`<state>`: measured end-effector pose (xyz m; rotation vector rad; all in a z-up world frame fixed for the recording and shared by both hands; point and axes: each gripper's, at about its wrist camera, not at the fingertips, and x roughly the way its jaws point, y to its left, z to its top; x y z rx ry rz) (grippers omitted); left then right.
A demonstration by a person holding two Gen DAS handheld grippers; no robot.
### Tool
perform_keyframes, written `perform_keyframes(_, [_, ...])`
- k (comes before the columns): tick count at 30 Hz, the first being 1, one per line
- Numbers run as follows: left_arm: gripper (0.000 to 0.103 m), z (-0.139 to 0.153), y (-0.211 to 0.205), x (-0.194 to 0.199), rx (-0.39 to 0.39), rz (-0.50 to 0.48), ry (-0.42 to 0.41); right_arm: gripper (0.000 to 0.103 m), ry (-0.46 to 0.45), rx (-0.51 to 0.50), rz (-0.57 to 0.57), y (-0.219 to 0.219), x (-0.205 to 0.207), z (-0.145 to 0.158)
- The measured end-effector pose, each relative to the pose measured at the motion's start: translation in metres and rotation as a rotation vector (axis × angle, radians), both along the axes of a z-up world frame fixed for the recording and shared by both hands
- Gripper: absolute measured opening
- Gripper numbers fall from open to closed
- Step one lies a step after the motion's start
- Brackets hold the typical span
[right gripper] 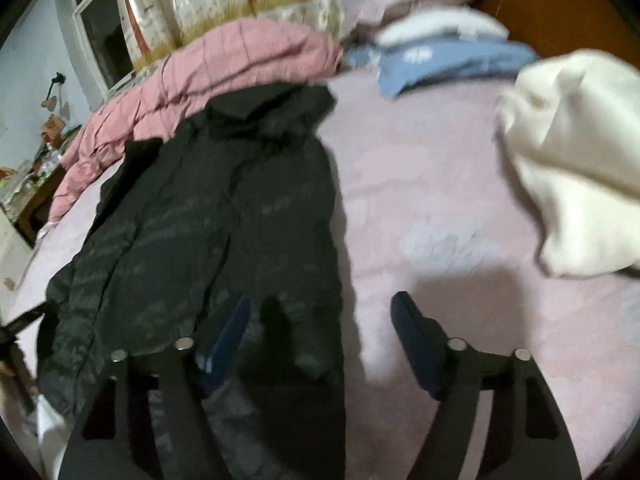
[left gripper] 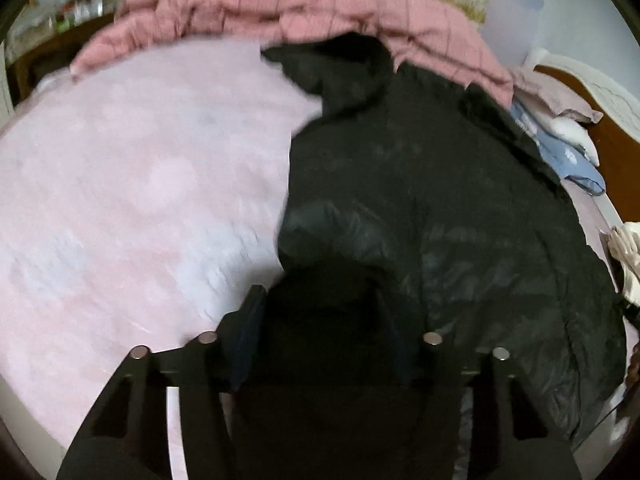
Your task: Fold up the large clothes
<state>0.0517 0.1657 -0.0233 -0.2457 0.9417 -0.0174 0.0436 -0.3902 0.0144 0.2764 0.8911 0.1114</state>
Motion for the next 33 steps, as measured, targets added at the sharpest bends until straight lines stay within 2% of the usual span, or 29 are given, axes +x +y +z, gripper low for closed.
perform_keyframes(2, [0.048, 0.001, -0.004, -0.003, 0.004, -0.008, 0.001, 0.055, 0.022, 0.063, 0.037, 0.002, -0.001, -0.010])
perform_keyframes(3, [0.043, 0.004, -0.008, -0.007, 0.020, -0.018, -0.003, 0.051, 0.019, 0.084, 0.049, 0.004, -0.005, -0.012])
perform_keyframes(4, [0.021, 0.007, -0.009, -0.009, 0.020, -0.030, -0.010, 0.042, 0.008, 0.081, 0.050, 0.005, -0.007, -0.014])
perform_keyframes(5, [0.004, 0.009, -0.009, -0.012, -0.005, -0.046, -0.022, 0.029, -0.003, 0.064, 0.049, 0.007, -0.011, -0.014])
perform_keyframes(6, [0.004, 0.014, -0.010, -0.016, -0.049, -0.066, -0.037, 0.006, -0.030, 0.039, 0.016, 0.007, -0.017, -0.012])
perform_keyframes(8, [0.004, 0.027, -0.006, -0.027, -0.053, -0.068, -0.091, 0.005, -0.094, 0.056, -0.052, 0.000, -0.025, -0.006])
perform_keyframes(9, [0.004, 0.038, -0.008, -0.032, -0.049, -0.074, -0.143, 0.004, -0.121, 0.080, -0.064, -0.003, -0.029, -0.001])
perform_keyframes(11, [0.004, 0.066, -0.014, -0.041, -0.015, -0.081, -0.249, 0.004, -0.182, 0.101, -0.061, -0.003, -0.033, 0.015])
perform_keyframes(13, [0.004, 0.091, -0.018, -0.043, -0.006, -0.073, -0.311, 0.004, -0.242, 0.080, -0.040, 0.005, -0.034, 0.034])
perform_keyframes(16, [0.004, 0.118, -0.020, -0.039, -0.009, -0.058, -0.343, 0.004, -0.313, 0.042, -0.005, 0.016, -0.034, 0.065])
perform_keyframes(19, [0.004, 0.126, -0.011, -0.029, -0.004, -0.015, -0.357, 0.004, -0.321, 0.006, -0.043, 0.015, -0.029, 0.081])
perform_keyframes(23, [0.005, 0.109, 0.000, 0.002, 0.012, 0.037, -0.368, 0.004, -0.369, 0.012, -0.090, 0.007, -0.011, 0.079])
perform_keyframes(25, [0.005, 0.088, 0.002, 0.021, 0.019, 0.055, -0.332, 0.004, -0.366, -0.057, -0.096, 0.011, 0.005, 0.069])
perform_keyframes(28, [0.006, 0.058, 0.012, 0.047, -0.047, 0.085, -0.252, 0.004, -0.314, -0.206, -0.085, 0.027, 0.036, 0.043])
perform_keyframes(30, [0.013, 0.041, 0.011, 0.059, -0.026, 0.067, -0.173, 0.005, -0.249, -0.233, -0.076, 0.028, 0.049, 0.025])
perform_keyframes(31, [0.016, 0.036, 0.012, 0.057, -0.023, 0.069, -0.162, 0.007, -0.222, -0.229, -0.069, 0.025, 0.047, 0.019])
perform_keyframes(32, [0.025, 0.035, 0.013, 0.051, -0.036, 0.067, -0.169, 0.009, -0.191, -0.215, -0.064, 0.021, 0.047, 0.013])
perform_keyframes(33, [0.032, 0.035, 0.013, 0.042, -0.045, 0.058, -0.181, 0.021, -0.188, -0.205, -0.068, 0.018, 0.043, 0.011])
